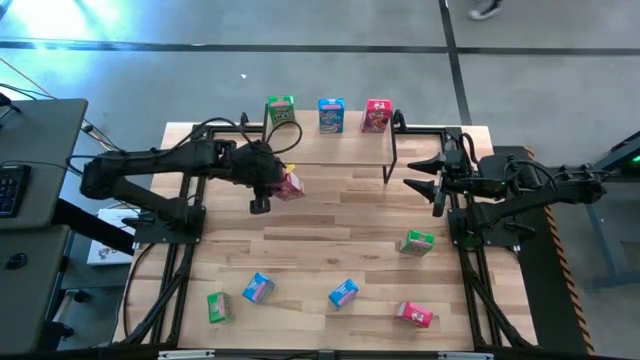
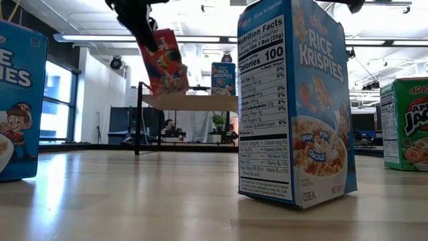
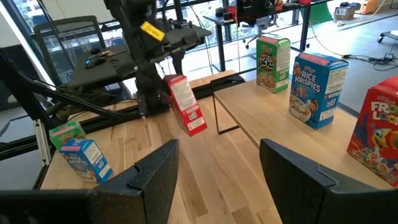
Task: Stack cereal on shelf
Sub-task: Put the left red cereal box on the shelf
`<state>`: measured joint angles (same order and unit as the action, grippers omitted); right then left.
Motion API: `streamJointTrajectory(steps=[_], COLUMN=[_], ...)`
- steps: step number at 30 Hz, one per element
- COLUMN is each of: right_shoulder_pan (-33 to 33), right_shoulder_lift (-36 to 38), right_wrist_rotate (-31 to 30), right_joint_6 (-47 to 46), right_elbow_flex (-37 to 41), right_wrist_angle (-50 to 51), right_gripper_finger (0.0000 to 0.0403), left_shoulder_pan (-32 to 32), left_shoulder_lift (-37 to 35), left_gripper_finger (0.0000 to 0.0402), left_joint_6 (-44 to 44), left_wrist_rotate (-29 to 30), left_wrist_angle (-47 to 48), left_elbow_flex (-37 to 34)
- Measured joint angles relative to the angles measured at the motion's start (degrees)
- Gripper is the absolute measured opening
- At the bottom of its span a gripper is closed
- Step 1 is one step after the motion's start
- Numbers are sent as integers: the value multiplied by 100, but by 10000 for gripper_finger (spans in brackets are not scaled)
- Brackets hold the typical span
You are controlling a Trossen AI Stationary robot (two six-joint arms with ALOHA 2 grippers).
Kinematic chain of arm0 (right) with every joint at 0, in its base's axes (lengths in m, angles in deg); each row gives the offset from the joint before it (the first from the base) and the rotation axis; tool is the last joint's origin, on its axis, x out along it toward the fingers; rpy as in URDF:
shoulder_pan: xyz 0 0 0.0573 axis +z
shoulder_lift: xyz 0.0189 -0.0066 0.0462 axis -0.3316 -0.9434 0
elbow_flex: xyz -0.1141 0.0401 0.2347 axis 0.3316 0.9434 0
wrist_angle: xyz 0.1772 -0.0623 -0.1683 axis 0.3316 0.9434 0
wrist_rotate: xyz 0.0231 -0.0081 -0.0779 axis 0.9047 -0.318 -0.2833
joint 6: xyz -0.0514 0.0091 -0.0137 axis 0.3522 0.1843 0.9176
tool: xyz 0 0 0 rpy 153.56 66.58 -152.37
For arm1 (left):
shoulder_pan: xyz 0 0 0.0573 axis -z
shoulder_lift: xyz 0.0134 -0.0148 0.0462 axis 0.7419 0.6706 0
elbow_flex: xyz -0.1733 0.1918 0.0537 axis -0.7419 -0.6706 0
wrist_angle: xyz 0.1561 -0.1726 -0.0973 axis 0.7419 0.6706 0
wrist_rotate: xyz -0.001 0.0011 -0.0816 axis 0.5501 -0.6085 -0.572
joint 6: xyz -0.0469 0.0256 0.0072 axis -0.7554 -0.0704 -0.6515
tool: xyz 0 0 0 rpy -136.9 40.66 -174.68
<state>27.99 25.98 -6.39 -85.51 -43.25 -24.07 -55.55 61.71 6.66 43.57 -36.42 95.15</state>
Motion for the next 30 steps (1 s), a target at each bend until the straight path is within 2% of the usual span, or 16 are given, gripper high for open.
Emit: streamJointTrajectory(steps=[8,16,30], right_shoulder_pan=[-2,-1,-1], right_shoulder_lift=[2,0,-8], right_wrist_rotate=[-9,-22,-177], right_joint_6=[-1,-63,300], right_elbow_flex=[0,0,0], right_wrist_angle=[-10,-387,-1537], right_gripper_finger=[218,218,218], left_shoulder_pan=[-101,-35,648], left_shoulder_lift=[426,709,733], left_gripper_finger=[142,142,142], left_joint_6=[-14,-505,-1720], left_wrist_rotate=[-118,-117,-116], left_wrist_angle=[35,32,-20], left_elbow_flex=[-4,-4,-4])
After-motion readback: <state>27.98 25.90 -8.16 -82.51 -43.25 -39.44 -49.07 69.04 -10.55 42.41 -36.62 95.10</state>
